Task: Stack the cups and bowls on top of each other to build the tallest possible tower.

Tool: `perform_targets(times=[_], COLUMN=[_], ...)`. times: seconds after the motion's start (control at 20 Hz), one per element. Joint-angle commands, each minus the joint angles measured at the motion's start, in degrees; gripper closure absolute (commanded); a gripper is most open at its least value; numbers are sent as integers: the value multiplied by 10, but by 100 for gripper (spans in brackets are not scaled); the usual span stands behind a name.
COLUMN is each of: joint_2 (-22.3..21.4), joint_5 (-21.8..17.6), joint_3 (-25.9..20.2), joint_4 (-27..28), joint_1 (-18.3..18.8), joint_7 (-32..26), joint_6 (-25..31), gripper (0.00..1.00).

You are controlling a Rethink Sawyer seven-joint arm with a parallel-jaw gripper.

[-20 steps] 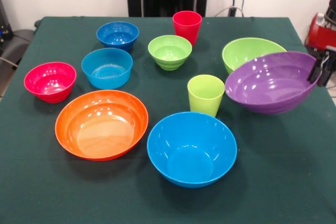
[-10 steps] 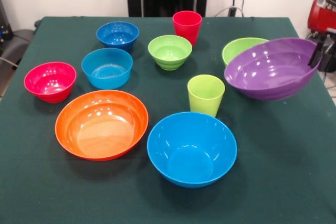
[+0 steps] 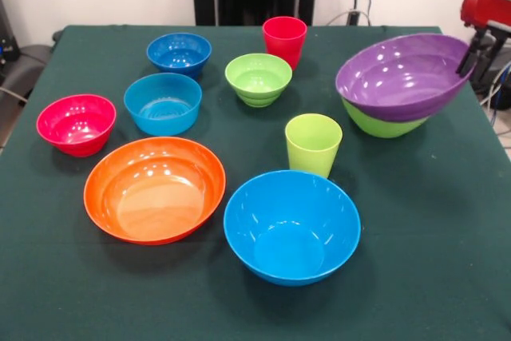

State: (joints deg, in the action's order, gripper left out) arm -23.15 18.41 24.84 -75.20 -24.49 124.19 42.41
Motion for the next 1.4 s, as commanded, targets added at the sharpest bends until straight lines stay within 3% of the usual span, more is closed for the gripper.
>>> perform_targets(times=[0.05,0.25,0.5,1.0,1.4], joint_2=[24,52,89,144,146], joint_5=[-40,-39,-43,-13,2], joint_3=[-27,-10,41,40,25], joint_4=[-79,-69,-40,-8,2], joint_1=[-15,-34,-70,-70,-62], joint_7=[79,105,142,148,145], joint_6=[3,-1,41,1,2], gripper=[100,100,100,100,100])
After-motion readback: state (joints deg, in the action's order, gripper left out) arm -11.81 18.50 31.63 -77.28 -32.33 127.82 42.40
